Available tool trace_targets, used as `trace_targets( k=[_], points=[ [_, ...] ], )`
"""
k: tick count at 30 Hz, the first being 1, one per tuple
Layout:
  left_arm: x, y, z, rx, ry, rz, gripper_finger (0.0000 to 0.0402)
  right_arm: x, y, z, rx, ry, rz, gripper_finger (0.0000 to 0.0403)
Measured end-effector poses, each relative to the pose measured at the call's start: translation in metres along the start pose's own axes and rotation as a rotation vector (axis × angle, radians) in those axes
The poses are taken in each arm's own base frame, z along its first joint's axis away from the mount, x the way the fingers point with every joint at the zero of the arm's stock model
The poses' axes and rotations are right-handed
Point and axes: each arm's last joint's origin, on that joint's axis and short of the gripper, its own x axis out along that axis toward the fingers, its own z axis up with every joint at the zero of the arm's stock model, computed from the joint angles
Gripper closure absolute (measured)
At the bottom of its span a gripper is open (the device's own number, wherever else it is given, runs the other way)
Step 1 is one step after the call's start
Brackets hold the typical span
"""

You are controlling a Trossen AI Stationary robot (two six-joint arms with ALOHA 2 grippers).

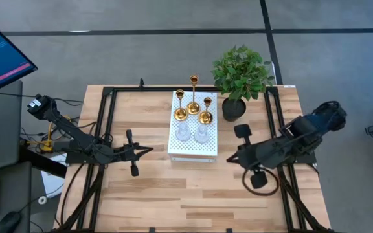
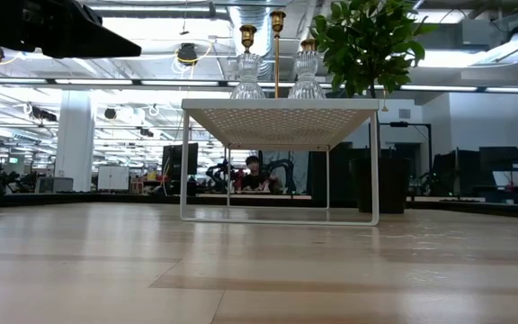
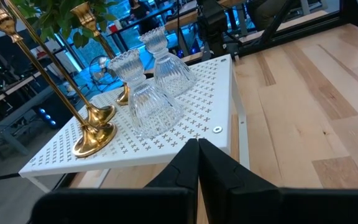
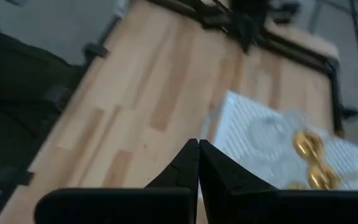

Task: Pick & Place candle stick holders
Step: Return to Home Position

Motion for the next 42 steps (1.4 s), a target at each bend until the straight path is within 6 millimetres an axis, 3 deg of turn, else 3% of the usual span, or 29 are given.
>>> trace_targets(
  k=[6, 12, 18, 23, 29, 42],
  points=[
    [0.000, 0.000, 0.000, -0.003, 0.000, 0.000, 0.0394, 0.017, 0.002, -0.009, -0.123, -0.106, 0.128, 0.0403],
    [0.000, 0.000, 0.000, -0.007, 0.000, 0.000, 0.0394, 0.038, -0.020, -0.042, -0.030, -0.090, 0.170, 0.0403],
    [0.000, 0.000, 0.000, -0.007, 0.000, 0.000, 0.0394, 0.028, -0.035, -0.079, 0.046, -0.209, 0.116, 0.0403],
    [0.000, 0.000, 0.000, -0.003, 0.000, 0.000, 0.0394, 0.013, -0.036, -0.114, 0.079, -0.343, 0.090, 0.0403],
    [0.000, 0.000, 0.000, -0.005, 0.000, 0.000, 0.0394, 0.012, -0.034, -0.154, 0.160, -0.414, 0.074, 0.0403],
    [0.000, 0.000, 0.000, -0.006, 0.000, 0.001, 0.0394, 0.016, -0.039, -0.205, 0.201, -0.529, 0.008, 0.0403]
  ],
)
